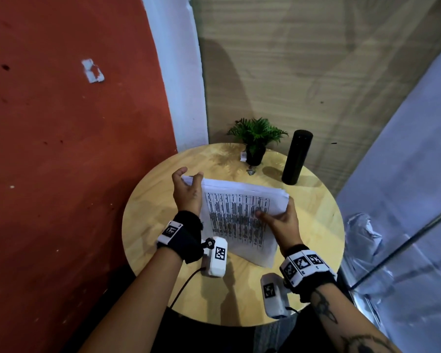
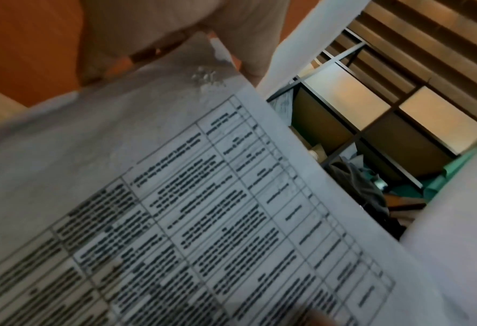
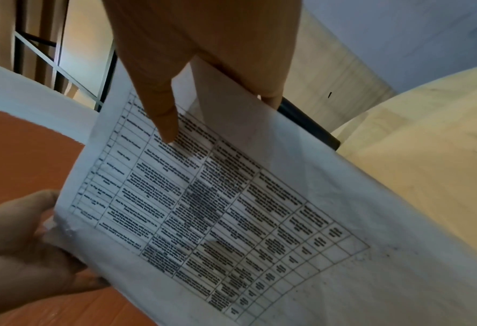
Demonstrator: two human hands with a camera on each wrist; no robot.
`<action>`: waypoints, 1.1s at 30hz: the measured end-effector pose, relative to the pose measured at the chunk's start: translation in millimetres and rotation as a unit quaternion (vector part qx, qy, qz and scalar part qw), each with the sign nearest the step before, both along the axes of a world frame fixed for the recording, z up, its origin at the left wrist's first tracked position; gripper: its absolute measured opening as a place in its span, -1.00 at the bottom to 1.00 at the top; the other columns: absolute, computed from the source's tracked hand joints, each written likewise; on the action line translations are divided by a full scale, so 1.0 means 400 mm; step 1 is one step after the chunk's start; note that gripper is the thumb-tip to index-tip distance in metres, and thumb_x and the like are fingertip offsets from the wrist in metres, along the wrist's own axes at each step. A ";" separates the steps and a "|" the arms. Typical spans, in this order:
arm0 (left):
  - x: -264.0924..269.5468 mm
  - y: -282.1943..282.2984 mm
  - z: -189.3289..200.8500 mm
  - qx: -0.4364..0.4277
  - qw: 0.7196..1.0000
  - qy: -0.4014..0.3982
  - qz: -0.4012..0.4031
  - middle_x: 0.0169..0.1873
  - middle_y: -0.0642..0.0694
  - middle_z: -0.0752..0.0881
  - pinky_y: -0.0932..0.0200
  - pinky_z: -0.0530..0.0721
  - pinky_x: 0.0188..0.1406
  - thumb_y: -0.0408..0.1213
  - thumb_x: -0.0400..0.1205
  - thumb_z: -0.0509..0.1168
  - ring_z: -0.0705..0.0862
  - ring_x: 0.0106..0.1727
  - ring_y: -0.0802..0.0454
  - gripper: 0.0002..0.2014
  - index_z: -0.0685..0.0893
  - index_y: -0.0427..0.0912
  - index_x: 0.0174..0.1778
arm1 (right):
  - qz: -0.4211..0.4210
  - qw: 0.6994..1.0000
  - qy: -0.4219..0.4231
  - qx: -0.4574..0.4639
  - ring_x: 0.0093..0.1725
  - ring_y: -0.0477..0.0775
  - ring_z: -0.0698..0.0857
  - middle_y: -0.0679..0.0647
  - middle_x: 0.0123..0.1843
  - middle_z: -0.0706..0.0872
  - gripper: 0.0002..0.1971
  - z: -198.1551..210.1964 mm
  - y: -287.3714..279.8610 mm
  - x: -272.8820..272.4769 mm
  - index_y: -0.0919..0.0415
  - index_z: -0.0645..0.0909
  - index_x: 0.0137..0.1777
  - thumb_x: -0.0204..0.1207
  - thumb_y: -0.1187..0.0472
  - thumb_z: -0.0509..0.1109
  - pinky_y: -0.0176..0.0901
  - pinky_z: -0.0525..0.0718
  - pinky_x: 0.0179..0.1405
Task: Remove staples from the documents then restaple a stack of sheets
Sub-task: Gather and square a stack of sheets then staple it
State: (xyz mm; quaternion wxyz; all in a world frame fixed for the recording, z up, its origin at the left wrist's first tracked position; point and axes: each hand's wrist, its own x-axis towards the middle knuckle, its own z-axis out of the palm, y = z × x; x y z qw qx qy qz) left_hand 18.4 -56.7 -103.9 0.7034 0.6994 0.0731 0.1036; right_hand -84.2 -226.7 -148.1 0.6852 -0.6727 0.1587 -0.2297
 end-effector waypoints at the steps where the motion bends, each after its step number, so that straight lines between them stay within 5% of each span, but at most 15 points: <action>1: 0.000 -0.001 -0.002 0.001 1.000 -0.004 -0.008 -0.12 -0.08 0.52 0.25 0.36 -0.10 -0.28 0.64 0.28 0.48 -0.03 -0.03 -0.62 0.41 -0.22 0.37 | -0.010 1.000 0.001 -0.028 -0.15 0.07 0.68 0.07 -0.09 0.70 -0.36 0.005 0.000 0.000 0.09 0.36 0.30 0.30 0.40 0.59 -0.09 0.71 -0.09; 3: -0.002 0.001 -0.007 0.000 1.000 -0.014 -0.017 -0.17 -0.02 0.53 0.28 0.39 -0.12 -0.34 0.68 0.20 0.49 -0.04 -0.03 -0.61 0.34 -0.23 0.43 | -0.059 0.994 -0.006 -0.096 -0.05 0.07 0.63 0.08 0.02 0.64 -0.22 0.010 0.000 -0.001 0.11 0.23 0.46 0.32 0.38 0.58 -0.24 0.60 -0.06; 7: -0.006 0.016 -0.016 0.012 0.999 -0.031 -0.008 -0.24 0.12 0.53 0.33 0.41 -0.12 -0.37 0.70 0.17 0.54 -0.13 0.07 -0.51 0.20 -0.23 0.55 | -0.096 0.959 -0.102 -0.246 0.29 0.11 0.49 0.30 0.39 0.48 -0.13 0.000 0.005 -0.005 0.07 0.10 0.58 0.32 0.28 0.48 -0.17 0.45 0.24; 10: -0.010 0.024 -0.019 -0.003 0.999 -0.035 -0.022 -0.20 0.08 0.53 0.27 0.44 -0.05 -0.21 0.71 0.20 0.56 -0.10 0.06 -0.48 0.19 -0.13 0.57 | -0.083 0.920 -0.118 -0.364 0.19 0.20 0.46 0.46 0.37 0.43 -0.22 -0.003 0.005 -0.006 0.06 0.15 0.53 0.32 0.31 0.41 -0.14 0.53 0.01; 13: -0.009 0.031 -0.025 -0.038 0.998 -0.004 -0.056 0.08 -0.07 0.53 0.20 0.43 0.16 0.07 0.59 0.31 0.53 0.12 -0.01 -0.45 0.33 -0.01 0.45 | -0.077 0.904 -0.099 -0.409 -0.05 0.34 0.66 0.40 0.40 0.41 -0.44 0.011 0.002 -0.013 -0.03 0.28 0.45 0.42 0.17 0.26 -0.09 0.61 -0.22; 15: -0.006 0.028 -0.036 -0.015 0.999 0.000 -0.052 0.01 -0.07 0.58 0.21 0.47 0.09 0.14 0.44 0.38 0.56 0.05 -0.01 -0.50 0.49 -0.05 0.19 | -0.080 0.904 -0.100 -0.409 -0.02 0.35 0.68 0.39 0.41 0.40 -0.50 0.006 -0.003 -0.010 0.01 0.38 0.41 0.43 0.18 0.24 -0.10 0.60 -0.18; 19: 0.000 0.007 -0.041 0.005 1.000 -0.023 -0.004 -0.36 0.03 0.53 0.24 0.40 -0.26 -0.14 0.64 0.31 0.50 -0.17 -0.03 -0.74 0.41 -0.08 -0.30 | -0.094 0.905 -0.116 -0.398 0.16 0.10 0.49 0.47 0.39 0.38 -0.47 -0.009 -0.003 -0.004 0.21 0.43 0.40 0.39 0.40 0.32 -0.40 0.42 0.10; 23: -0.005 0.012 -0.027 0.032 0.999 -0.027 -0.032 -0.31 0.01 0.51 0.18 0.38 -0.20 -0.07 0.68 0.23 0.50 -0.12 -0.03 -0.74 0.42 -0.19 -0.15 | -0.077 0.920 -0.123 -0.365 0.25 0.06 0.41 0.47 0.30 0.44 -0.46 -0.012 -0.009 -0.001 0.09 0.33 0.36 0.40 0.45 0.28 -0.72 0.18 0.26; 27: -0.015 0.068 -0.064 -0.040 0.980 -0.014 -0.194 -0.08 0.04 0.61 0.33 0.60 -0.08 -0.06 0.35 0.51 0.60 -0.06 0.15 -0.43 0.40 -0.14 0.15 | -0.079 0.940 -0.099 -0.316 0.36 0.02 0.37 0.33 0.39 0.41 -0.33 -0.032 -0.013 -0.001 0.11 0.20 0.56 0.44 0.33 0.29 -0.49 0.20 0.39; 29: -0.007 0.103 -0.109 0.026 0.972 -0.011 -0.233 0.06 -0.02 0.66 0.23 0.63 0.09 -0.23 0.29 0.63 0.65 0.08 0.09 -0.35 0.42 -0.12 0.20 | -0.058 0.969 -0.083 -0.227 0.36 0.04 0.44 0.22 0.46 0.36 -0.21 -0.044 0.002 -0.010 -0.01 -0.05 0.60 0.41 0.26 0.25 -0.30 0.32 0.46; 31: 0.001 0.119 -0.136 0.062 0.970 -0.008 -0.233 0.04 -0.04 0.68 0.17 0.61 0.06 -0.44 0.39 0.55 0.66 0.03 0.15 -0.51 0.50 -0.12 0.15 | -0.061 0.986 -0.066 -0.137 0.02 -0.04 0.55 0.17 0.25 0.49 -0.19 -0.050 0.014 -0.016 0.09 -0.01 0.61 0.36 0.26 0.24 -0.43 0.52 0.17; 33: 0.005 0.122 -0.146 0.042 0.971 -0.011 -0.235 -0.03 -0.02 0.70 0.12 0.58 0.05 -0.35 0.39 0.50 0.69 -0.11 0.30 -0.64 0.57 -0.07 0.05 | -0.071 0.994 -0.037 -0.081 -0.16 0.05 0.55 0.05 -0.10 0.58 -0.45 -0.050 0.016 -0.011 0.16 0.36 0.37 0.32 0.24 0.25 -0.31 0.52 -0.11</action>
